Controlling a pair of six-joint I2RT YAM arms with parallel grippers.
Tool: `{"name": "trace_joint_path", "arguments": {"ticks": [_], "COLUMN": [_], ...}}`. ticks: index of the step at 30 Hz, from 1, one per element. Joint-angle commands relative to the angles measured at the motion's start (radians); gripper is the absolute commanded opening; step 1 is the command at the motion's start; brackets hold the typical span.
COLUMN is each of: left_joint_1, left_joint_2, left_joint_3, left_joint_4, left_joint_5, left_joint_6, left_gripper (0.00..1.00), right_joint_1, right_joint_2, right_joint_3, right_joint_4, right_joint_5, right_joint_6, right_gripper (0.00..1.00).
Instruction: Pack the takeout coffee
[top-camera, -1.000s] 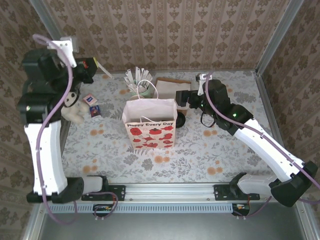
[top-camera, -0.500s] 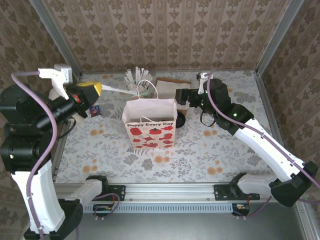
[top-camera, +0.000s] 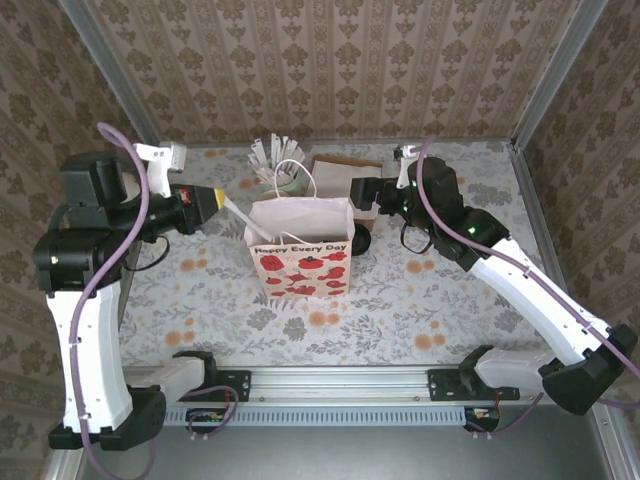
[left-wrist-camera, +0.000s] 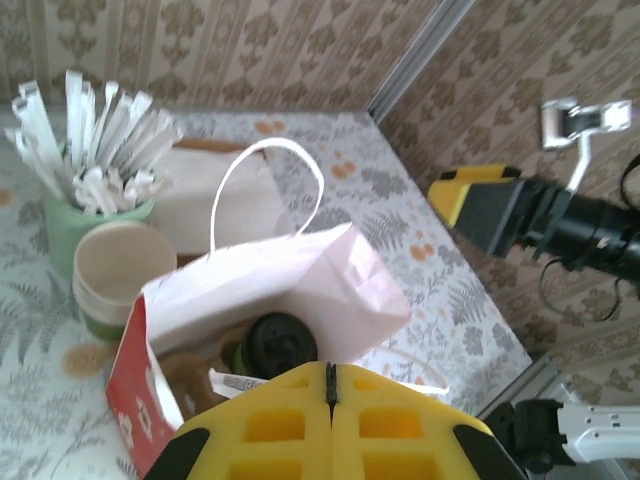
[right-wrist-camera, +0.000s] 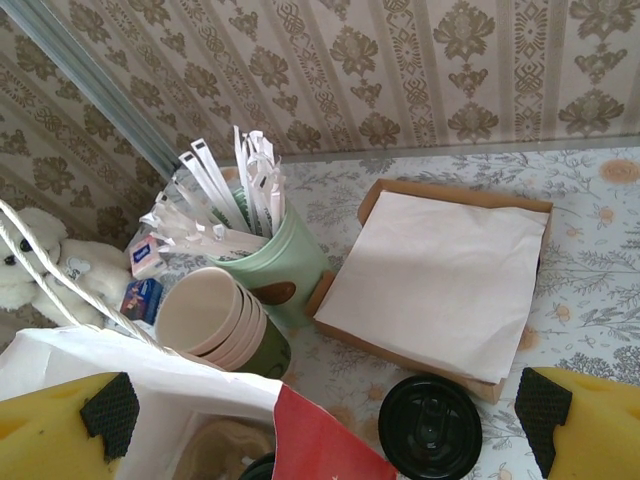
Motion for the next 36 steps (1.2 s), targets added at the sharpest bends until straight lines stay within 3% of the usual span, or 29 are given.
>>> {"name": "trace_joint_path", "arguments": {"ticks": [1,5,10,14,23,29,31,33,36], "left_joint_1": [0.004,-0.043,-0.118,-0.197,-0.396,-0.481,-0.502,-0.508,-0.505], "left_joint_2": [-0.010,0.044,0.081,0.115,0.319,0.416,0.424,0.412,0.368], "left_joint_3": [-0.015,-0.030,-0.088,-0.132,-0.081,-0.055,-0.055,-0.068,-0.082], "left_joint_4": [-0.077,-0.124,-0.140,-0.106,-0.080,-0.040,0.000,0.062,0.120], "left_joint_5": [-0.014,-0.052,-0.199,-0.302,-0.399,-0.344,-0.293,-0.215,-0.206], "left_joint_6": [0.082,0.110,0.125,0.104,0.115,0.110,0.111,0.103,0.094], "left_gripper": [0.00,0.00,0.00,0.00,0.00,0.12,0.31,0.41,0.56], "right_joint_1": [0.000,0.000,0.000,-0.002,-0.039,-0.055,-0.064,-0.094,-0.146], "right_joint_2": [-0.038,-0.042,-0.043,-0.042,-0.040,-0.074,-0.098,-0.121,-0.118], "right_joint_3": [0.000,-0.005,-0.032,-0.056,-0.087,-0.120,-0.153,-0.189,-0.209], "right_joint_4": [0.000,-0.018,-0.023,-0.034,-0.044,-0.039,-0.016,0.010,0.015], "right_joint_5": [-0.008,-0.023,-0.195,-0.210,-0.213,-0.192,-0.151,-0.186,-0.230], "right_joint_6": [0.002,-0.015,-0.115,-0.124,-0.092,-0.061,-0.028,-0.002,0.058], "right_gripper": [1.00,1.00,1.00,1.00,1.00,1.00,1.00,1.00,1.00]}}
